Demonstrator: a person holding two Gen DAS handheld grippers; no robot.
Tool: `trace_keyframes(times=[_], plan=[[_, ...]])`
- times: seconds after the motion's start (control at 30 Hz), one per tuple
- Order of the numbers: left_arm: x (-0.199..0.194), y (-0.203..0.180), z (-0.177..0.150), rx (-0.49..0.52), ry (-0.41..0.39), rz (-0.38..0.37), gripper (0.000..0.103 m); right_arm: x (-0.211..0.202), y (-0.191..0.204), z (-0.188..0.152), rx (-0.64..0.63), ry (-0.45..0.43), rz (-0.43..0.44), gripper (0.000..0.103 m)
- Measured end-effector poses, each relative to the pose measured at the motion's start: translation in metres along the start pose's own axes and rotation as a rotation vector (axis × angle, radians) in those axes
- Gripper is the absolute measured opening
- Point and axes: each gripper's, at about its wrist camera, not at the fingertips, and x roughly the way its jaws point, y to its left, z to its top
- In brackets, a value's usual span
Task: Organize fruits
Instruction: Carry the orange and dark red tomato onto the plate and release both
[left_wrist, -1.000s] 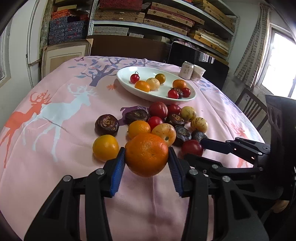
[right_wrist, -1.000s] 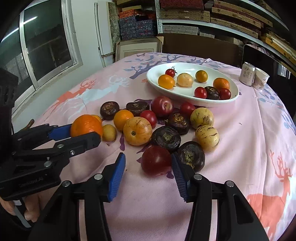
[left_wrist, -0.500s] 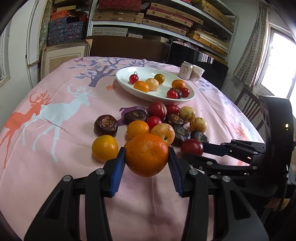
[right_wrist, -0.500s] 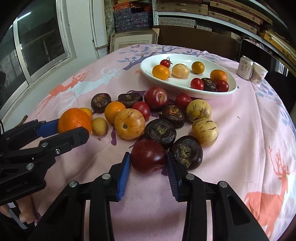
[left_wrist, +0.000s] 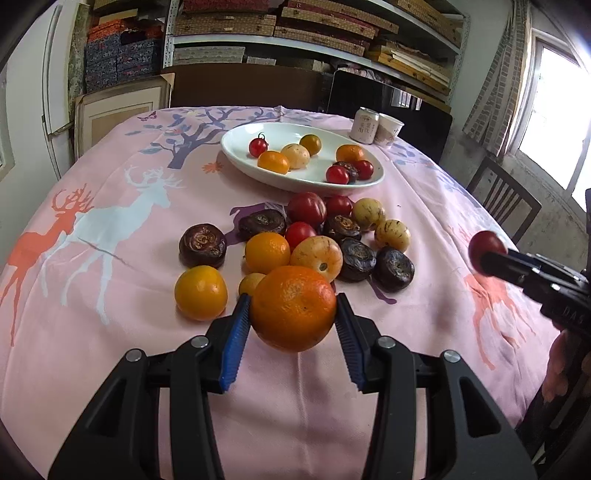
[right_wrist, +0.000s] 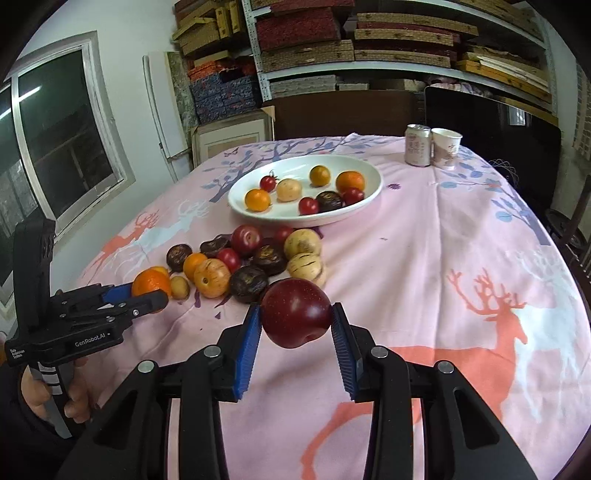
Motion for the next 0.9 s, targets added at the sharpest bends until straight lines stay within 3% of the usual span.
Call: trace_keyframes(times=[0.2, 0.33, 0.53, 0.77, 0.8, 0.87, 0.9], plan=[[-0.010, -0.004, 0.049, -0.004, -0.027, -0.043, 0.045, -0.008, -0.027, 0.042, 0.005, -0.059, -0.009, 0.039], [0.004, -0.007, 0.094, 0.008, -0.046, -0.034, 0.045, 0.015, -0.032, 0.083, -0.006, -0.070, 0.001, 0.039], [0.069, 0.005, 0.160, -0.046, 0.003, -0.025, 0.045, 0.084, -0.022, 0.137, -0.045, -0.028, 0.025, 0.039], [0.146, 0.020, 0.181, -0.085, 0.102, 0.001, 0.046, 0.158, -0.019, 0.155, -0.033, 0.045, 0.029, 0.040], [0.150, 0.021, 0.181, -0.086, 0.100, -0.003, 0.049, 0.165, -0.020, 0.156, -0.033, 0.049, 0.012, 0.040], [0.150, 0.025, 0.185, -0.095, 0.090, -0.020, 0.076, 0.167, -0.021, 0.158, -0.031, 0.017, -0.020, 0.056], [0.144, 0.027, 0.187, -0.108, 0.067, -0.019, 0.081, 0.164, -0.022, 0.158, -0.023, 0.000, -0.017, 0.058]])
